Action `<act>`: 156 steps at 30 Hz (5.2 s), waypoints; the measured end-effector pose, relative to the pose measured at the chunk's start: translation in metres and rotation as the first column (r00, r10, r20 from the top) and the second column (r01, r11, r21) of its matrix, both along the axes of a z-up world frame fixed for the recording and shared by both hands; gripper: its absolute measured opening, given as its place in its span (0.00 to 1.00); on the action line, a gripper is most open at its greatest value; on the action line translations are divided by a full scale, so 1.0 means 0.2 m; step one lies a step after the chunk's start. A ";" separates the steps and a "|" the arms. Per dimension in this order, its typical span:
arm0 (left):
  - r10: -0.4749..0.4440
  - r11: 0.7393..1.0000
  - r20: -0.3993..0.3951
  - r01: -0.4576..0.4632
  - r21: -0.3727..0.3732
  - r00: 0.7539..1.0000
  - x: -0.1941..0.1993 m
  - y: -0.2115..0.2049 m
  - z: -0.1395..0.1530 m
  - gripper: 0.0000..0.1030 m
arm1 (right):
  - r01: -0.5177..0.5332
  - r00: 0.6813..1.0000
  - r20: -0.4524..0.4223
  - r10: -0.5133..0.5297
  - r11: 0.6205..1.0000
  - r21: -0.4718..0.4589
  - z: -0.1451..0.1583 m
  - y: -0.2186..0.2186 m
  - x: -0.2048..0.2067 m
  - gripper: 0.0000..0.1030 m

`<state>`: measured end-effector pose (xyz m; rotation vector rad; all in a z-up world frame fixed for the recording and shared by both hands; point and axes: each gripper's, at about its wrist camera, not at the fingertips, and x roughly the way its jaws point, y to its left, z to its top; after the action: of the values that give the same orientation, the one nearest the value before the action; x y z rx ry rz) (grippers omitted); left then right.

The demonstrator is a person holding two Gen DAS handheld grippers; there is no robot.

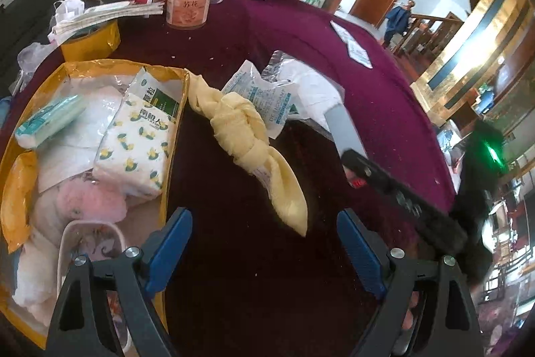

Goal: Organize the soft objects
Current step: 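Grasp the white-and-red box with the right gripper, then grasp the knotted yellow cloth with the left gripper while the right holds the box, then carry cloth and box into the tray and open both grippers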

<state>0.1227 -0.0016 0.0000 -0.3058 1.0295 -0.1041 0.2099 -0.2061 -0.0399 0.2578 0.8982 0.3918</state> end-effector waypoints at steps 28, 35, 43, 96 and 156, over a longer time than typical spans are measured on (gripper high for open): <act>0.002 0.992 -0.089 0.010 0.129 0.996 0.15 -0.07 -0.22 0.07 | 0.104 0.994 -0.042 -0.103 0.994 0.037 -0.07 -0.09 -0.03 0.28; -0.065 0.994 -0.090 0.072 0.083 0.994 -0.09 -0.06 -0.20 0.02 | 0.096 0.994 -0.045 -0.095 0.995 0.035 -0.07 -0.08 -0.03 0.28; -0.039 0.996 -0.088 0.046 0.071 0.995 -0.13 -0.01 -0.16 0.38 | 0.072 0.997 -0.034 -0.071 0.997 0.032 -0.07 -0.07 -0.03 0.29; -0.043 0.994 -0.015 0.041 -0.098 0.999 -0.17 0.14 0.06 0.45 | -0.042 0.999 -0.026 0.042 0.999 -0.021 -0.07 0.06 -0.03 0.42; 0.125 0.992 0.196 -0.116 -0.057 0.973 -0.20 0.93 0.23 0.68 | -0.412 0.905 0.152 0.396 0.907 0.092 0.26 1.01 -0.32 0.65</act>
<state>0.0824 0.1838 0.0457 -0.3902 0.8089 -0.0467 0.1452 -0.0032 0.0122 0.1530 0.7972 0.8443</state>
